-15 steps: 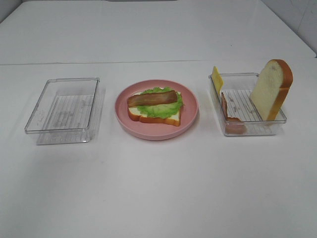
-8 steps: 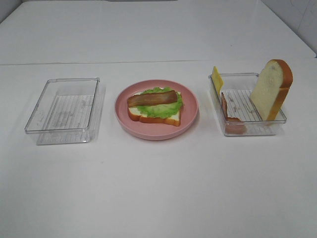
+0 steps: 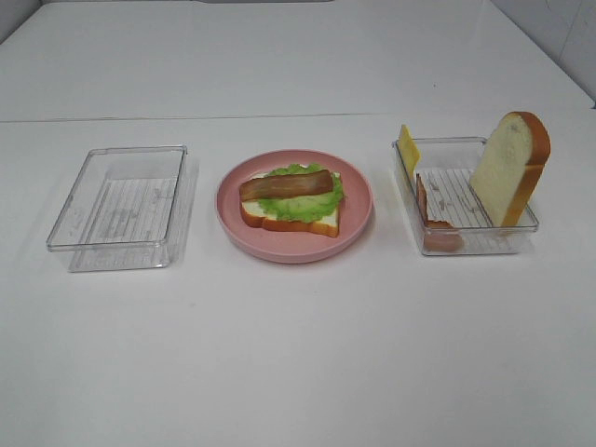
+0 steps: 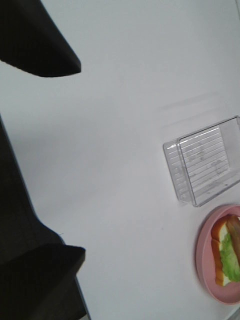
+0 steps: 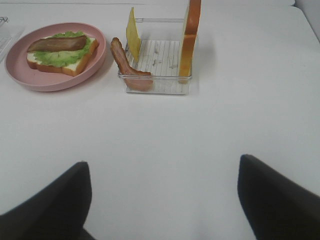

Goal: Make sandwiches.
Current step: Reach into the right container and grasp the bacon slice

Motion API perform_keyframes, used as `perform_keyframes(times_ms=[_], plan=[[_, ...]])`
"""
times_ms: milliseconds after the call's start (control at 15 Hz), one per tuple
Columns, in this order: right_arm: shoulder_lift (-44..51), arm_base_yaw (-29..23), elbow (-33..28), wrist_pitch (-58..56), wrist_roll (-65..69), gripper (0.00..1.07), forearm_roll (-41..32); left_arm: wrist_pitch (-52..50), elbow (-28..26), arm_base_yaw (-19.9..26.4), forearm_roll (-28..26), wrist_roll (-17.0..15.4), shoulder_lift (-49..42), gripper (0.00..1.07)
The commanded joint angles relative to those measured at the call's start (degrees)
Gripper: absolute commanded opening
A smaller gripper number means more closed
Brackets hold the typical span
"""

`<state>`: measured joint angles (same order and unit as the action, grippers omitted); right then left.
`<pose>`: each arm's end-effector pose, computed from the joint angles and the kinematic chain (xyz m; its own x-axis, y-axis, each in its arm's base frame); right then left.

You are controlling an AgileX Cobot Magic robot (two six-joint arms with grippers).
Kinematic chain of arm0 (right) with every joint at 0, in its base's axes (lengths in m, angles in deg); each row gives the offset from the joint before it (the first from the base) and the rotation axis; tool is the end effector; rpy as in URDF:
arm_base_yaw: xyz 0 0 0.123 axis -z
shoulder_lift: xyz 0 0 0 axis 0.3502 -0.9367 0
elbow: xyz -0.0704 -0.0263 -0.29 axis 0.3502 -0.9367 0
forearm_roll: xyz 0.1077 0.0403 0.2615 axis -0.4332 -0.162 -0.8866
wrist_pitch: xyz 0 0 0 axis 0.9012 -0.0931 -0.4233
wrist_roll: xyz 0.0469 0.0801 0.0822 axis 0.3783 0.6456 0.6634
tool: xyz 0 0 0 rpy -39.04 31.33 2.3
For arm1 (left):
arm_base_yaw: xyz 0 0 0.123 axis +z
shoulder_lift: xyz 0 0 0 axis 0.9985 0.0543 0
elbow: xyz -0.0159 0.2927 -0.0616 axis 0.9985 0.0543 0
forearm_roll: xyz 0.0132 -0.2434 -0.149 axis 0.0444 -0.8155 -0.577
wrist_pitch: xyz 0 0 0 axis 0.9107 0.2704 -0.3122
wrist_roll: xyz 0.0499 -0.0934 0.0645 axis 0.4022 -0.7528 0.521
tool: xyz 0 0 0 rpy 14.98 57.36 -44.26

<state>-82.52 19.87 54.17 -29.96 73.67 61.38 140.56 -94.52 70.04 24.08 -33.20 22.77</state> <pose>0.0383 0.0097 0.2794 -0.4440 -0.0814 -0.8923 -0.1115 0.9931 -0.0350 0.0269 -0.0047 0.2962 -0.5347 0.1293 -0.8351 0.2521 0.9676 -0.0116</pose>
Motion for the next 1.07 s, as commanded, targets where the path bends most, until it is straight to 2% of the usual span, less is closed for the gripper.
perform_keyframes(times_ms=[67, 133, 333, 467, 733, 1000, 1067], plan=[[-2.06, 0.4, 0.74, 1.6, -0.34, 0.76, -1.09, 2.01, 1.83, -0.4, 0.4, 0.57, -5.44, 0.86], [-3.15, 0.4, 0.97, 2.41, -0.34, 0.76, -1.55, 1.72, 2.18, -0.4, 0.46, 0.57, -4.3, 0.86], [-14.32, 0.4, 2.75, 10.49, -0.46, 0.76, -5.61, -6.13, 4.24, -0.4, 0.74, 0.57, -4.35, 0.86], [-28.82, 0.4, 6.47, 14.04, -1.26, 0.76, -9.0, -9.85, 6.47, -0.4, 0.57, 0.63, -4.3, 0.86], [-54.14, 0.29, 19.25, 11.57, -7.96, 0.76, -16.39, -9.85, 6.42, -0.4, 0.57, 0.57, -4.3, 0.86], [-73.11, 0.23, 31.74, 7.16, -11.06, 0.74, -20.86, -9.85, 6.42, -0.4, 0.57, 0.63, -4.3, 0.86], [-81.76, 0.23, 38.16, 4.47, -11.12, 0.7, -21.54, -9.85, 6.42, -0.4, 0.57, 0.63, -4.3, 0.86]])
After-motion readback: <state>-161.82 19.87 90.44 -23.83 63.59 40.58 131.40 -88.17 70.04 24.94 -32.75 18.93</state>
